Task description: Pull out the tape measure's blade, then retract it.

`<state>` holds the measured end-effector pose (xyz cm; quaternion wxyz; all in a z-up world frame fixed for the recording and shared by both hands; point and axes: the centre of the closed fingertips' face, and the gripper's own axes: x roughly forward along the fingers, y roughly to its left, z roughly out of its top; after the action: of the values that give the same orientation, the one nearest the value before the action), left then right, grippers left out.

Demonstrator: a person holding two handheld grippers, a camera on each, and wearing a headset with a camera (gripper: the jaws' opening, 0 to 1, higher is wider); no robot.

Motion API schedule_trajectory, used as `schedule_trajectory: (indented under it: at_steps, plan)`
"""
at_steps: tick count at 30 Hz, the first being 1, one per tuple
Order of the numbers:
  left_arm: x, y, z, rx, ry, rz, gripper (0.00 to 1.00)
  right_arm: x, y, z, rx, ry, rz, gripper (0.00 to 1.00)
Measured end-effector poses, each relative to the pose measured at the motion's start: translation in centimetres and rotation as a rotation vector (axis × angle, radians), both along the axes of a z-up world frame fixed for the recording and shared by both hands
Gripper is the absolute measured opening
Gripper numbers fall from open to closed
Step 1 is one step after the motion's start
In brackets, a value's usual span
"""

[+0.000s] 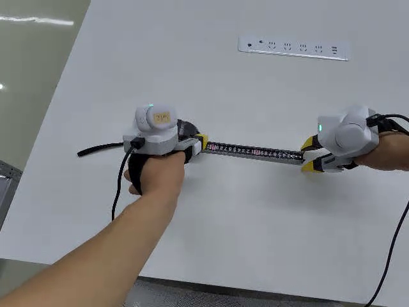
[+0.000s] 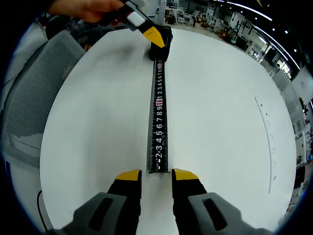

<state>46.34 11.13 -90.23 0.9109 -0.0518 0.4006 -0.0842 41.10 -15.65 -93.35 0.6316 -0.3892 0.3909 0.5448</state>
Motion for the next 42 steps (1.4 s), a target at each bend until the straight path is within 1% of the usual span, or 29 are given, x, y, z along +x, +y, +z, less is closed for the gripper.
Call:
schedule_trajectory:
  at_steps: [3,6,13,21,34,42]
  plan:
    - [0.02,-0.05,0.01,-0.005,0.001,-0.002,0.72,0.04,0.04,0.03,0.0,0.003,0.001,0.24]
    - [0.07,-0.07,-0.01,-0.006,0.001,-0.005,0.71,0.0,0.15,0.04,0.0,0.005,0.008,0.23]
    - [0.09,-0.08,-0.1,-0.01,0.004,-0.01,0.68,0.06,0.33,0.0,0.001,0.011,0.009,0.18]
    - [-0.04,-0.63,0.01,-0.022,0.002,-0.025,0.62,-0.01,0.33,-0.04,0.008,0.021,-0.002,0.16]
    - [-0.05,-0.52,0.04,-0.011,0.0,-0.028,0.6,-0.06,0.39,-0.04,0.007,0.028,0.003,0.15]
    - [-0.03,-0.45,0.03,0.001,-0.013,-0.037,0.59,0.08,0.45,-0.12,-0.002,0.035,-0.004,0.14]
